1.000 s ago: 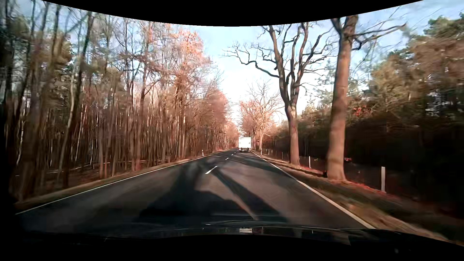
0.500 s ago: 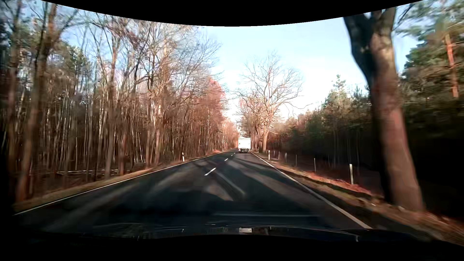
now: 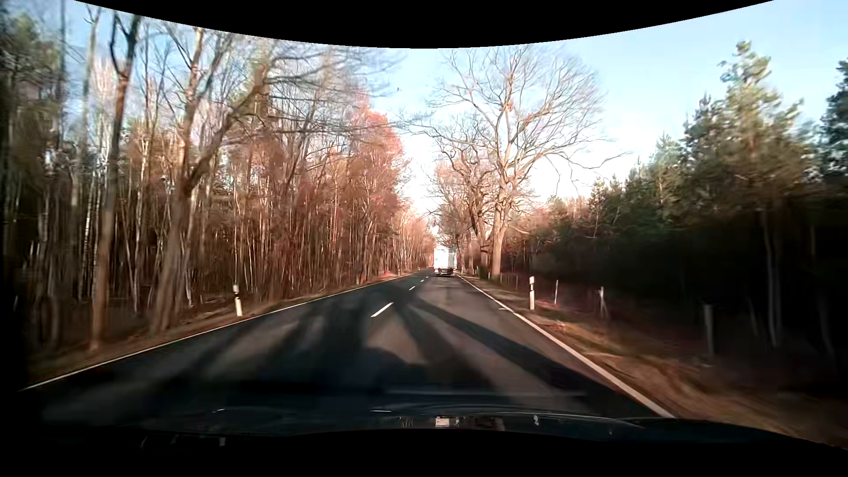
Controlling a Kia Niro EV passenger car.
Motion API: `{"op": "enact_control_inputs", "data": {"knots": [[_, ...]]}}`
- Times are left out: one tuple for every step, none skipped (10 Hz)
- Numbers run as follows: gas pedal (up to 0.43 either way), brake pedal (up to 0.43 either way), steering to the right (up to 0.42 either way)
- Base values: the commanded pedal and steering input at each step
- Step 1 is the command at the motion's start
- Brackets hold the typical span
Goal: Follow the waypoints while adhering to traffic rules and regulations
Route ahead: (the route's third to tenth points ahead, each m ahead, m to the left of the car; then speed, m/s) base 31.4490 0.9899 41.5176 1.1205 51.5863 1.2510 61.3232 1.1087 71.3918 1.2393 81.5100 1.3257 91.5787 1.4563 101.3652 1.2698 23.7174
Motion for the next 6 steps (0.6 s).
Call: {"op": "enact_control_inputs", "data": {"knots": [[0.157, 0.000, -0.001], [0.157, 0.000, -0.001], [0.169, 0.000, -0.001], [0.169, 0.000, -0.001], [0.169, 0.000, -0.001], [0.169, 0.000, -0.002]]}}
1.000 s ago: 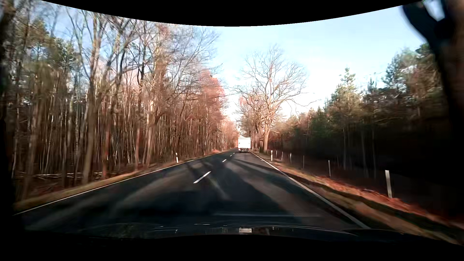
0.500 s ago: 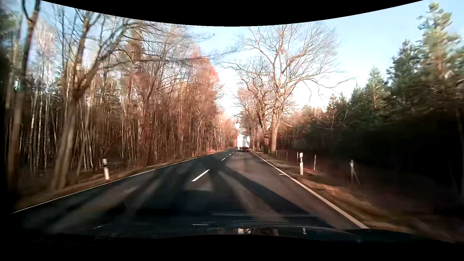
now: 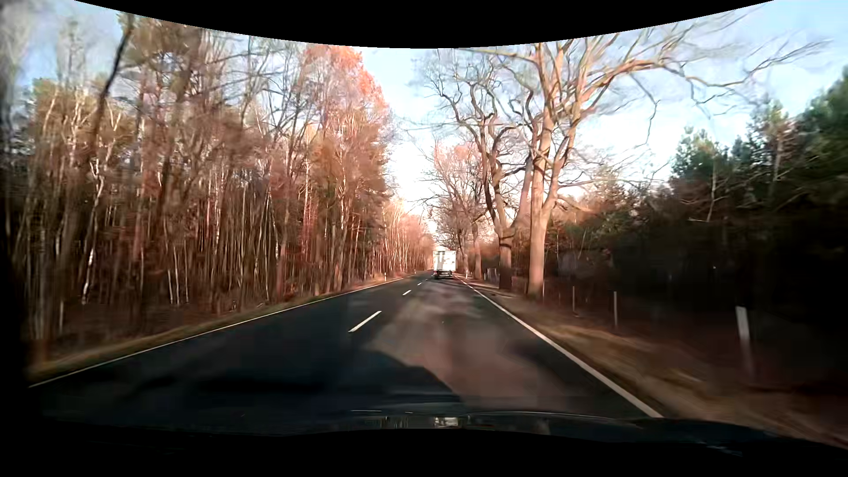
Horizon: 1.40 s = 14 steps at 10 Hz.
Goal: Follow the waypoints while adhering to traffic rules and regulations
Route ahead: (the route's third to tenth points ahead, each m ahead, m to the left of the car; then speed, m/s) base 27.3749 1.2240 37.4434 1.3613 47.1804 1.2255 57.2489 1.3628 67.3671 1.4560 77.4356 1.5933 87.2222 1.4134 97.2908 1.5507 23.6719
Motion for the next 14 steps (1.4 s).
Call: {"op": "enact_control_inputs", "data": {"knots": [[0.169, 0.000, -0.003], [0.169, 0.000, -0.002], [0.169, 0.000, -0.002], [0.177, 0.000, -0.003], [0.177, 0.000, -0.002], [0.177, 0.000, -0.002], [0.177, 0.000, -0.002], [0.177, 0.000, -0.002], [0.189, 0.000, -0.002], [0.189, 0.000, -0.002], [0.189, 0.000, -0.002], [0.189, 0.000, -0.002], [0.189, 0.000, -0.002], [0.189, 0.000, -0.003]]}}
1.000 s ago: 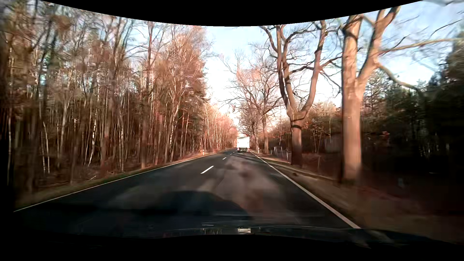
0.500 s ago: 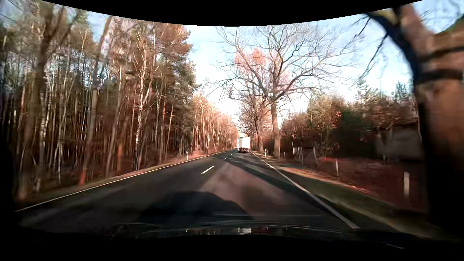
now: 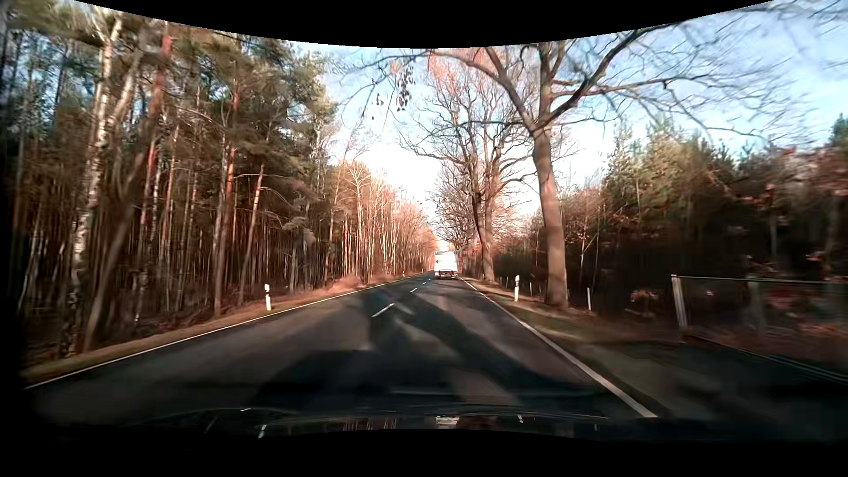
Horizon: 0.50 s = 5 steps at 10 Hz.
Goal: Follow the waypoints while adhering to traffic rules and regulations
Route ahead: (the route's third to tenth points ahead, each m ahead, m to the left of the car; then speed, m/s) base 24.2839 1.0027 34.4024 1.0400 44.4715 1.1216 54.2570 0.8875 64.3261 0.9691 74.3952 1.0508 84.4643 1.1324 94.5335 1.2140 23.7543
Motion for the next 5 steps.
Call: {"op": "enact_control_inputs", "data": {"knots": [[0.189, 0.000, -0.003], [0.189, 0.000, -0.002], [0.189, 0.000, -0.002], [0.189, 0.000, -0.002], [0.189, 0.000, -0.002]]}}
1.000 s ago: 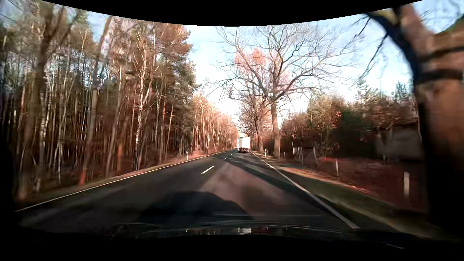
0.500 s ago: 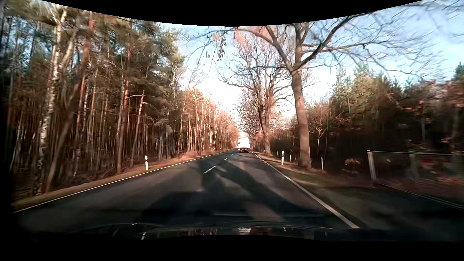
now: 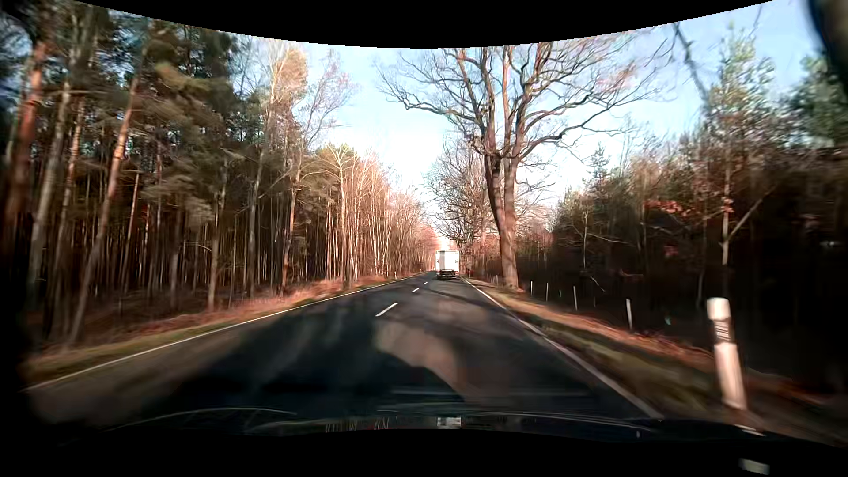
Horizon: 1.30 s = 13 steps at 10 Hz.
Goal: Follow the waypoints while adhering to traffic rules and regulations
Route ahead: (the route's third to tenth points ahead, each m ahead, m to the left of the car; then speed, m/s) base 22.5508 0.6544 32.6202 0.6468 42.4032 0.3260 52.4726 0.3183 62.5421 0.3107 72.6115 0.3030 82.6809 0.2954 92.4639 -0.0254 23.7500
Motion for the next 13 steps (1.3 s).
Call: {"op": "enact_control_inputs", "data": {"knots": [[0.189, 0.000, -0.002], [0.189, 0.000, -0.002], [0.189, 0.000, -0.002], [0.189, 0.000, -0.002], [0.189, 0.000, -0.001], [0.189, 0.000, -0.001], [0.189, 0.000, 0.000], [0.177, 0.000, 0.000], [0.177, 0.000, 0.000], [0.177, 0.000, 0.000], [0.177, 0.000, 0.000], [0.177, 0.000, 0.000], [0.177, 0.000, 0.000]]}}
